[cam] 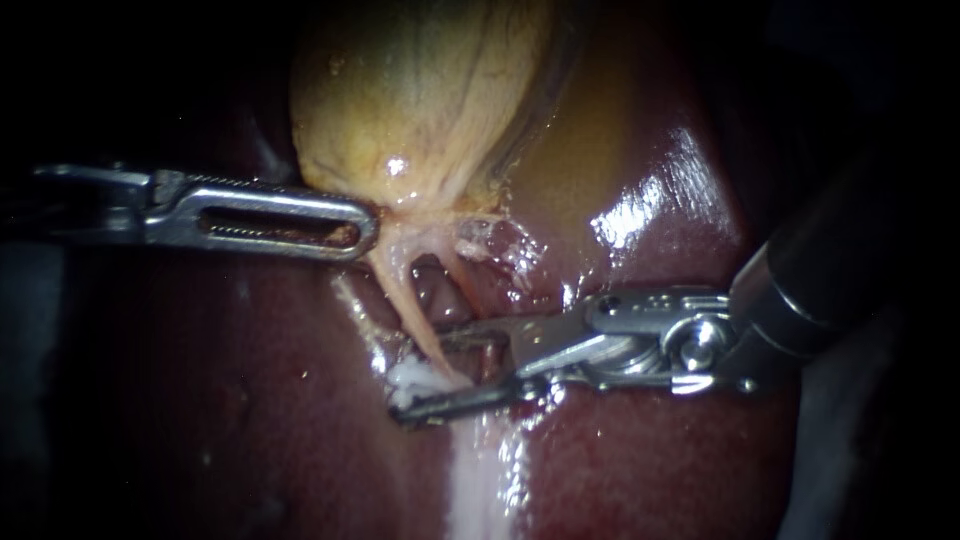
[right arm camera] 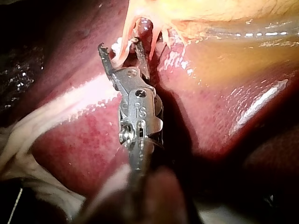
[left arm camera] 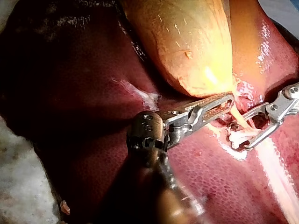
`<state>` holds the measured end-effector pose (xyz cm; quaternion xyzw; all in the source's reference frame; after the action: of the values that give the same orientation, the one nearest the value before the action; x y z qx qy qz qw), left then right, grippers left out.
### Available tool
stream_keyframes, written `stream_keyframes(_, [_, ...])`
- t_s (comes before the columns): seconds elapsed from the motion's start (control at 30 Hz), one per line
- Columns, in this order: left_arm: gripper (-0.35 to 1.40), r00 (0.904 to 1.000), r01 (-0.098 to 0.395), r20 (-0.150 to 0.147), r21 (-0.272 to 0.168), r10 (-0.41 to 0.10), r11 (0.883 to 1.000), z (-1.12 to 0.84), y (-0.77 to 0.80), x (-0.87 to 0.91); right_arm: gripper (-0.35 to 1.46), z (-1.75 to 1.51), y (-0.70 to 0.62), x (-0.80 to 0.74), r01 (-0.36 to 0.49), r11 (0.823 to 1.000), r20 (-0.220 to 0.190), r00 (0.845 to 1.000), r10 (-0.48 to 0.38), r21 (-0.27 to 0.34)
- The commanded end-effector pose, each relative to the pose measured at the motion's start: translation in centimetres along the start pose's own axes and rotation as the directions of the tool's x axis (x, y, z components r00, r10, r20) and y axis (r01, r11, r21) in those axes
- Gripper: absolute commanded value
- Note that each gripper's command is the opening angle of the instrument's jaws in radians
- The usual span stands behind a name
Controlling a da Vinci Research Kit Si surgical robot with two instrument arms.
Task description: Going back second clip left tube
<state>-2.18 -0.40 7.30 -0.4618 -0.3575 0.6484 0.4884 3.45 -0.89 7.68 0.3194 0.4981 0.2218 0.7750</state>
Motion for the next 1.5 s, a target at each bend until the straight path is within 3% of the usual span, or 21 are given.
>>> stream_keyframes(0.03, [-0.35,1.0,0.0,0.0,0.0,0.0,1.0,0.0,0.0,0.0,0.49,-0.01,-0.01,-0.01,0.001,1.0,0.0,1.0,-0.001,0.002])
stream_keyframes(0.33, [-0.35,1.0,-0.001,0.001,-0.001,0.001,1.0,-0.02,-0.01,0.0,0.49,-0.41,-0.12,-0.02,0.028,0.999,0.005,1.0,-0.029,0.022])
stream_keyframes(0.5, [-0.35,1.0,-0.001,0.001,-0.001,0.001,1.0,-0.01,-0.02,0.0,0.49,-0.75,-0.17,0.12,0.086,0.996,0.007,0.996,-0.086,0.037])
stream_keyframes(0.93, [-0.35,1.0,-0.001,0.0,0.0,0.001,1.0,0.0,-0.02,-0.01,0.49,-1.57,-0.13,0.44,0.174,0.985,-0.009,0.985,-0.174,-0.009])
stream_keyframes(1.2, [-0.35,1.0,-0.003,-0.002,0.003,0.003,1.0,0.06,-0.06,-0.03,0.49,-1.66,-0.15,0.47,0.186,0.982,-0.01,0.982,-0.187,-0.012])
stream_keyframes(1.5, [-0.35,0.9999,-0.013,0.003,0.016,0.013,1.0,0.34,-0.28,-0.11,0.49,-1.66,-0.16,0.46,0.187,0.982,-0.01,0.982,-0.187,-0.013])
